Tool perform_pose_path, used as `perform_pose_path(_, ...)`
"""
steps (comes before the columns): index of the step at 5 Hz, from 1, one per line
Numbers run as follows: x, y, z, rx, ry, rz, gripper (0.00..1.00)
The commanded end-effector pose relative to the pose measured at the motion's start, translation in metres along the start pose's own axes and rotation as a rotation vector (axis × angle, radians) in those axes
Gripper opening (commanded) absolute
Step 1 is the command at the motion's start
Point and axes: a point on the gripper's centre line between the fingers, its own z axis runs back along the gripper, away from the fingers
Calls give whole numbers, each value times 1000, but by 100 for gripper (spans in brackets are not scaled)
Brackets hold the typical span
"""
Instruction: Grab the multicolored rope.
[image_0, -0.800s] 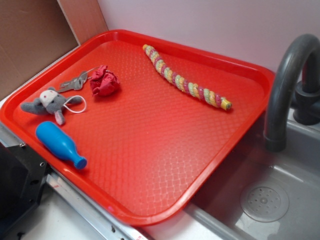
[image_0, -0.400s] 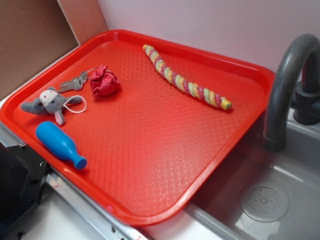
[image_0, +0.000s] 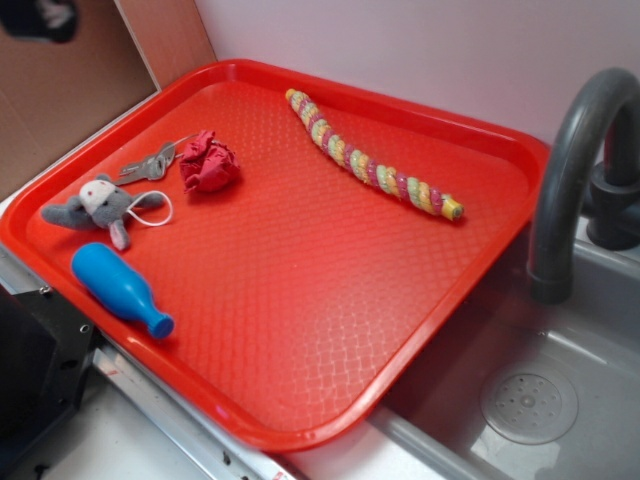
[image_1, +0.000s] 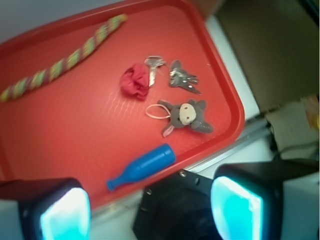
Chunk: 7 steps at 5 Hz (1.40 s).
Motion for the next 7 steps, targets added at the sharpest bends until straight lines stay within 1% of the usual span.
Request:
perform_pose_path(1,52,-36,-24,-160,-80,510,100)
perform_pose_path(2,77,-46,-43,-189,-139,765,100)
perform_pose_path(3,100,-63,-66,-200,-163,891,100)
perform_pose_path(4,114,-74,-88,-152,-139,956,100)
perform_pose_path(6,137,-96,-132,-108,-98,935,100)
perform_pose_path(7,143,-101,-148,-92,-79,921,100)
